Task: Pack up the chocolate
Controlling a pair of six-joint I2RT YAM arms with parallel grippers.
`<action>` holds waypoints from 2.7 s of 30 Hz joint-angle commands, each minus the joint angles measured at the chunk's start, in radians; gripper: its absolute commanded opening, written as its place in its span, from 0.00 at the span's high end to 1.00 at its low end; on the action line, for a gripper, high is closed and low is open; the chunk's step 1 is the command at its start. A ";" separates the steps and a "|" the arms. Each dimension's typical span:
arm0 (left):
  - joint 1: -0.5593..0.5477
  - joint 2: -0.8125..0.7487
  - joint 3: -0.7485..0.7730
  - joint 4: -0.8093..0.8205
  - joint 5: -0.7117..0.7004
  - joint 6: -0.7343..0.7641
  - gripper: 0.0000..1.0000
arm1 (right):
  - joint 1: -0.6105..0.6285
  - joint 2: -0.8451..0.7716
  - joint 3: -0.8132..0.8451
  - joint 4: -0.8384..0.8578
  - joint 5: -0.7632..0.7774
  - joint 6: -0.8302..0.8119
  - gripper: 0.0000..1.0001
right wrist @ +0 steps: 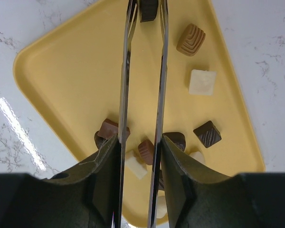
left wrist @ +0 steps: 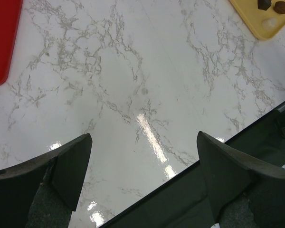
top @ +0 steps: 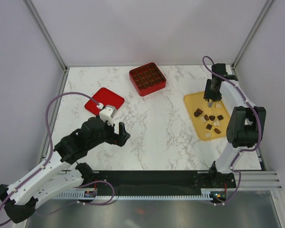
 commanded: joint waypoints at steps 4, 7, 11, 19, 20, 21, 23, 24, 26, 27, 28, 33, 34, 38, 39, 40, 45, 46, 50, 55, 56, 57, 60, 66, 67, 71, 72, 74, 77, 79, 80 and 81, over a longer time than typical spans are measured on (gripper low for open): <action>-0.001 0.004 0.005 0.011 -0.001 0.023 0.00 | -0.001 -0.009 0.027 0.028 -0.036 -0.012 0.60; -0.002 0.003 0.005 0.010 -0.001 0.023 0.00 | -0.001 -0.025 0.027 0.019 -0.036 -0.004 0.63; -0.002 0.003 0.007 0.010 -0.001 0.023 0.00 | -0.001 -0.045 0.027 -0.007 -0.033 0.009 0.68; -0.002 0.003 0.007 0.011 0.001 0.024 0.00 | 0.021 -0.120 0.058 -0.064 -0.042 0.020 0.72; -0.001 0.000 0.007 0.011 0.001 0.026 0.00 | 0.024 -0.123 0.067 -0.070 -0.044 0.022 0.72; -0.001 0.000 0.007 0.011 -0.001 0.024 0.00 | 0.054 -0.132 0.078 -0.076 -0.045 0.025 0.73; -0.002 -0.007 0.007 0.011 -0.005 0.026 0.00 | 0.093 -0.137 0.113 -0.077 -0.081 0.025 0.73; -0.002 -0.010 0.007 0.011 -0.007 0.024 0.00 | 0.107 -0.132 0.127 -0.077 -0.091 0.026 0.73; -0.002 -0.017 0.007 0.011 -0.012 0.026 0.00 | 0.154 -0.126 0.173 -0.076 -0.105 0.035 0.73; -0.001 -0.019 0.005 0.011 -0.013 0.024 0.00 | 0.172 -0.111 0.191 -0.074 -0.110 0.034 0.73; -0.002 -0.023 0.005 0.011 -0.013 0.026 0.00 | 0.191 -0.100 0.231 -0.074 -0.113 0.038 0.73; -0.001 -0.025 0.004 0.011 -0.015 0.024 0.00 | 0.323 0.010 0.388 -0.067 -0.095 0.057 0.73; -0.002 -0.025 0.004 0.010 -0.015 0.024 0.00 | 0.355 0.032 0.414 -0.065 -0.091 0.054 0.74; -0.002 -0.028 0.004 0.010 -0.015 0.023 0.00 | 0.412 0.136 0.538 -0.050 -0.056 0.034 0.74; -0.004 -0.026 0.005 0.010 -0.015 0.024 0.00 | 0.420 0.173 0.576 -0.041 -0.044 0.029 0.74; -0.002 -0.025 0.005 0.011 -0.013 0.023 0.00 | 0.424 0.191 0.595 -0.041 -0.036 0.026 0.74; -0.002 -0.028 0.004 0.010 -0.016 0.023 0.00 | 0.456 0.225 0.592 -0.068 0.051 0.019 0.74; -0.002 -0.030 0.004 0.010 -0.016 0.023 0.00 | 0.456 0.222 0.574 -0.067 0.054 0.019 0.74; -0.002 -0.026 0.005 0.010 -0.015 0.024 0.00 | 0.459 0.213 0.500 -0.039 0.033 0.009 0.74; -0.002 -0.019 0.004 0.010 -0.010 0.024 0.00 | 0.461 0.218 0.454 0.005 0.007 0.002 0.74; -0.002 -0.019 0.004 0.011 -0.010 0.024 0.00 | 0.461 0.218 0.454 0.005 0.007 0.003 0.74; -0.002 -0.017 0.005 0.011 -0.010 0.024 0.00 | 0.459 0.225 0.458 0.007 0.004 0.002 0.74; -0.002 -0.019 0.005 0.008 -0.013 0.026 0.00 | 0.461 0.239 0.468 0.010 0.007 -0.001 0.74; -0.001 -0.023 0.002 0.010 -0.018 0.024 0.00 | 0.461 0.254 0.478 0.013 0.011 -0.004 0.69; -0.001 -0.020 0.002 0.008 -0.016 0.023 0.00 | 0.459 0.257 0.480 0.012 0.014 -0.004 0.68; -0.002 -0.019 0.005 0.008 -0.016 0.026 0.00 | 0.459 0.259 0.485 0.010 0.025 -0.003 0.65; -0.001 -0.019 0.004 0.010 -0.015 0.024 0.00 | 0.461 0.259 0.486 0.012 0.027 -0.003 0.64; -0.002 -0.019 0.004 0.010 -0.015 0.024 0.00 | 0.461 0.256 0.489 0.007 0.030 -0.003 0.61; -0.002 -0.017 0.004 0.010 -0.015 0.026 0.00 | 0.461 0.254 0.494 0.002 0.034 -0.006 0.59; -0.002 -0.017 0.005 0.008 -0.013 0.026 0.00 | 0.461 0.253 0.503 0.001 0.036 -0.007 0.57; -0.002 -0.019 0.004 0.010 -0.013 0.026 0.00 | 0.461 0.251 0.505 -0.004 0.036 -0.008 0.56; -0.002 -0.017 0.004 0.008 -0.013 0.027 0.00 | 0.461 0.250 0.511 -0.005 0.037 -0.008 0.55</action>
